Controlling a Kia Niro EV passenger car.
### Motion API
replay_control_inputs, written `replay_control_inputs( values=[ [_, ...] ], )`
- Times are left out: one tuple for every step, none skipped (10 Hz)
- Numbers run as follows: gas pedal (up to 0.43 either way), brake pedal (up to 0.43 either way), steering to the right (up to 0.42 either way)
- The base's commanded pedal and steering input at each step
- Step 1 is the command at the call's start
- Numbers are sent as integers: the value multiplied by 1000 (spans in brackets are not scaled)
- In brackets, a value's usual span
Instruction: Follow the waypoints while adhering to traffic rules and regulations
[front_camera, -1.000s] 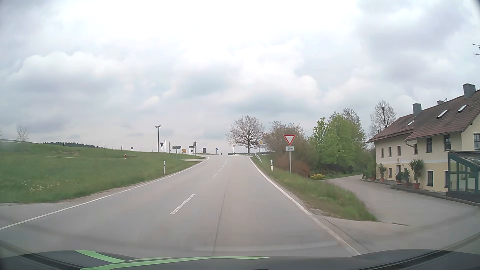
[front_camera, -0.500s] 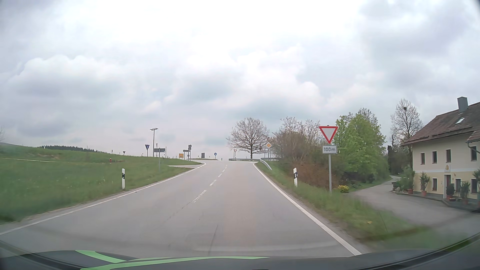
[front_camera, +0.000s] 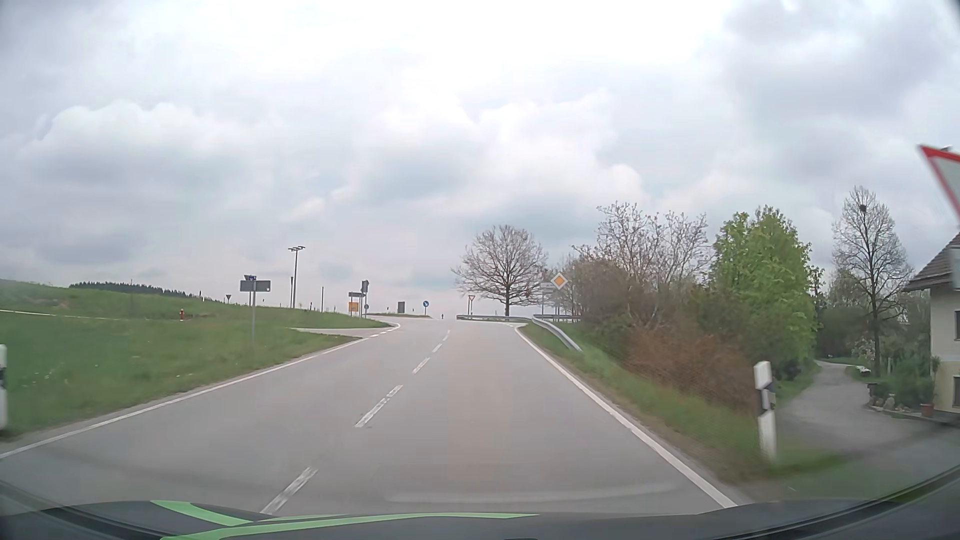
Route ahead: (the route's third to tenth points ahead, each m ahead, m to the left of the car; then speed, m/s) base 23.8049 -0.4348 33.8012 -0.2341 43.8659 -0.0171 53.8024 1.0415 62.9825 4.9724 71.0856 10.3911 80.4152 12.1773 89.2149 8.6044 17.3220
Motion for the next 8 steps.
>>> replay_control_inputs(
  values=[
    [0,0,1],
    [0,0,4],
    [0,0,6],
    [0,0,6],
    [0,0,5],
    [0,0,5],
    [0,0,5],
    [0,0,4]
  ],
)
